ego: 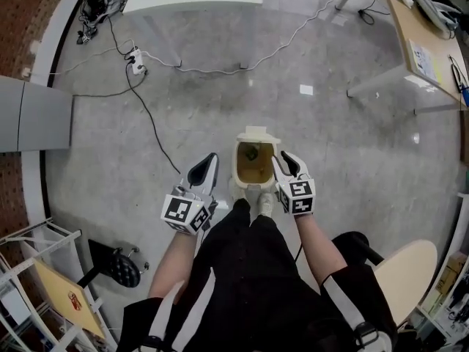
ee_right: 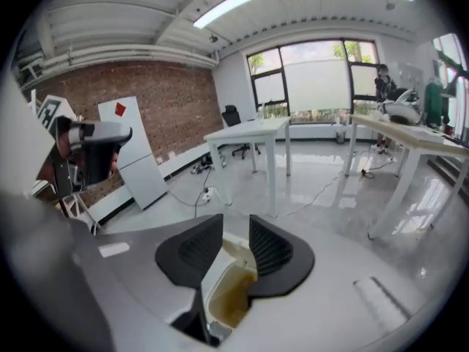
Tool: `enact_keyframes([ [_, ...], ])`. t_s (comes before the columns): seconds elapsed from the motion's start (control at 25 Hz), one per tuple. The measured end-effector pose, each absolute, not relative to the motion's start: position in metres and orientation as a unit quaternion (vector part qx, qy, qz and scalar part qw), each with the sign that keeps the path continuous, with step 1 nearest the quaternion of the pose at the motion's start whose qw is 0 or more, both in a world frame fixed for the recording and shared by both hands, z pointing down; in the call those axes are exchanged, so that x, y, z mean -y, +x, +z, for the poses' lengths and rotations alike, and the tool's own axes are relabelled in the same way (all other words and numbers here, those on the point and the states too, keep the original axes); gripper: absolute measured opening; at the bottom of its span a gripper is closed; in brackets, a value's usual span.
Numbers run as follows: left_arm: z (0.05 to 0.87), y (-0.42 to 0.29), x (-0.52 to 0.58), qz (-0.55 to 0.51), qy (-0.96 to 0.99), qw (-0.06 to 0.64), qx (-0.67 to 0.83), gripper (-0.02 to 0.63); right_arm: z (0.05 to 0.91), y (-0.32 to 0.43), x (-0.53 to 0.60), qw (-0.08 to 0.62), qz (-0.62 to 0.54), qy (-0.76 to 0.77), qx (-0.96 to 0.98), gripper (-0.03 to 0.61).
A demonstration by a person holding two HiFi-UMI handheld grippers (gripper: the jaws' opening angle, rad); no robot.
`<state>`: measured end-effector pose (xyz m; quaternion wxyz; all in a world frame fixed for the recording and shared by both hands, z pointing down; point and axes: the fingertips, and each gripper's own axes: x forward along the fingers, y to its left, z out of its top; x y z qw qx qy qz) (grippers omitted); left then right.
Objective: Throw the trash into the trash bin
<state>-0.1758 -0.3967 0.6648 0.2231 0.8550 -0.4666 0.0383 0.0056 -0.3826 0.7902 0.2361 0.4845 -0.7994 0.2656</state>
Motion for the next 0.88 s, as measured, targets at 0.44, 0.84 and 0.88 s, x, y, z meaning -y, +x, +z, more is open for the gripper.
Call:
enact_keyframes([
  [0.44, 0.582, -0.179, 0.428, -0.029, 0.879, 0.154, 0.45, 0.003, 0.638, 0.083, 0.401, 0.048, 0.17, 0.612, 0.771, 0.053],
  [0.84, 0.535, -0.123, 0.394, -0.067, 0.909, 0.119, 0.393, 0.003, 0.528, 0.159, 0.302, -0.049, 0.082, 0.663, 0.742, 0.028],
  [0.88, 0.53, -0.114, 0.388, -0.071, 0.913, 0.116, 0.385, 0.003, 0.523, 0.165, 0.292, -0.046, 0.076, 0.669, 0.738, 0.023],
])
